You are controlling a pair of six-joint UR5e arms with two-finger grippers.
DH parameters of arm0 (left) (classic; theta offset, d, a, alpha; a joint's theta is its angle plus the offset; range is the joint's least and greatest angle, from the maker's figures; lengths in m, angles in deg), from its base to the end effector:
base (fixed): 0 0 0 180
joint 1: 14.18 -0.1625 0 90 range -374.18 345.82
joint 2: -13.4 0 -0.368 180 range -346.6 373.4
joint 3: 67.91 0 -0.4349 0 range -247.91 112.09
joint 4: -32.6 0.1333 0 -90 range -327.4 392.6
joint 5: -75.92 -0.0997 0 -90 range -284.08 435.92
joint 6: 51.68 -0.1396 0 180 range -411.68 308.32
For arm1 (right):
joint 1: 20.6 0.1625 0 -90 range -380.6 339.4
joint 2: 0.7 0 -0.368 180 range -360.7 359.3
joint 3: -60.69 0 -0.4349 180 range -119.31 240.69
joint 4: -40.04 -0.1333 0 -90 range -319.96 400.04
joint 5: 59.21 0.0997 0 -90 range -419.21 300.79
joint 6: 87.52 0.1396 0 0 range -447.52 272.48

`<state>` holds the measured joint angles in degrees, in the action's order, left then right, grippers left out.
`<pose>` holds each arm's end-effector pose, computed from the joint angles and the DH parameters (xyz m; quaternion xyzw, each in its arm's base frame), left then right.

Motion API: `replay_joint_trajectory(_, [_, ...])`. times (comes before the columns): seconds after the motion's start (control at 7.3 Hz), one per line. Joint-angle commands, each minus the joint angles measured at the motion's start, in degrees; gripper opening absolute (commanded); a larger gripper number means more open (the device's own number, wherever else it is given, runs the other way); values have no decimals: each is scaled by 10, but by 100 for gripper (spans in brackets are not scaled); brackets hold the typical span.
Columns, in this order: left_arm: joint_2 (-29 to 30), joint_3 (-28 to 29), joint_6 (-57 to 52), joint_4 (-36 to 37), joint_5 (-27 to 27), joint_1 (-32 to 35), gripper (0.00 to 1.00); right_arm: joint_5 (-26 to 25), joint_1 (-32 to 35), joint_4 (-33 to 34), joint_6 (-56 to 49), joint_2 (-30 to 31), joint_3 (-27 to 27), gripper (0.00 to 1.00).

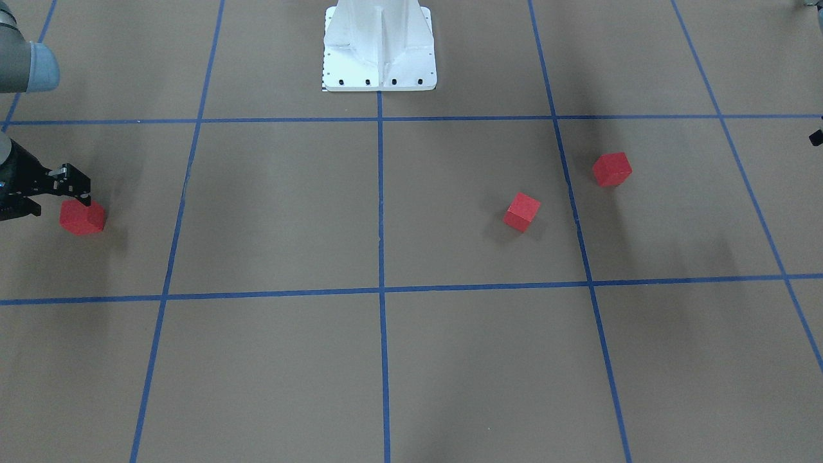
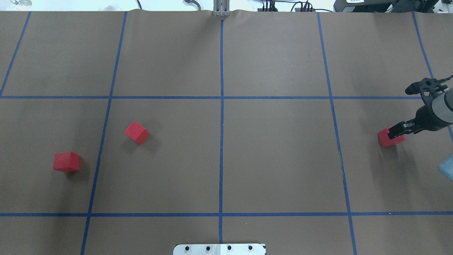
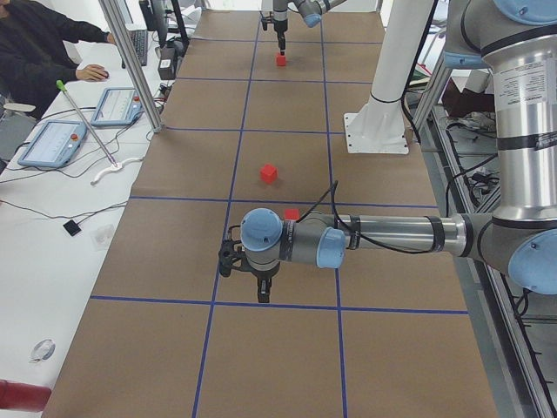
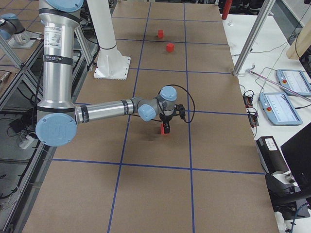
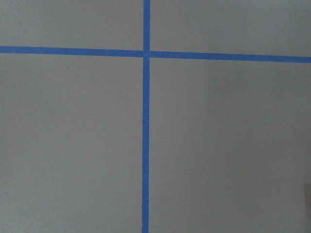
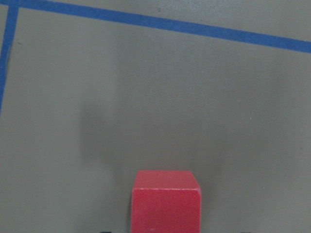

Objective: Form red blocks into L shape at center
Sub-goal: 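Move the right gripper down over the red cube on its side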

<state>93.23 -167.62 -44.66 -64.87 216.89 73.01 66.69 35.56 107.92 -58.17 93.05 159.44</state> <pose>-0.0013 -0.4802 0.6033 0.0182 0.4326 -0.0068 0.9014 -0.2633 -0.4850 0.5470 0.0330 -0.3720 -0.1084 0.9213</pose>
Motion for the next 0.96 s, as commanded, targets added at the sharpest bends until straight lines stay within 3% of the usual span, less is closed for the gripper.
replay_joint_trajectory(0.0, [-3, -7, 0, -4, 0, 1, 100, 15, -1, 1, -9, -10, -8, 92])
replay_joint_trajectory(0.55, [-3, -9, 1, -4, 0, 2, 100, 18, -7, 0, -11, -11, -24, 90])
replay_joint_trajectory(0.68, [-3, -9, 1, -4, 0, 2, 100, 19, -10, 0, -9, -24, -32, 57])
replay_joint_trajectory(0.82, [-3, -9, 1, -4, 0, 2, 100, 20, -10, 1, -9, -26, -34, 1])
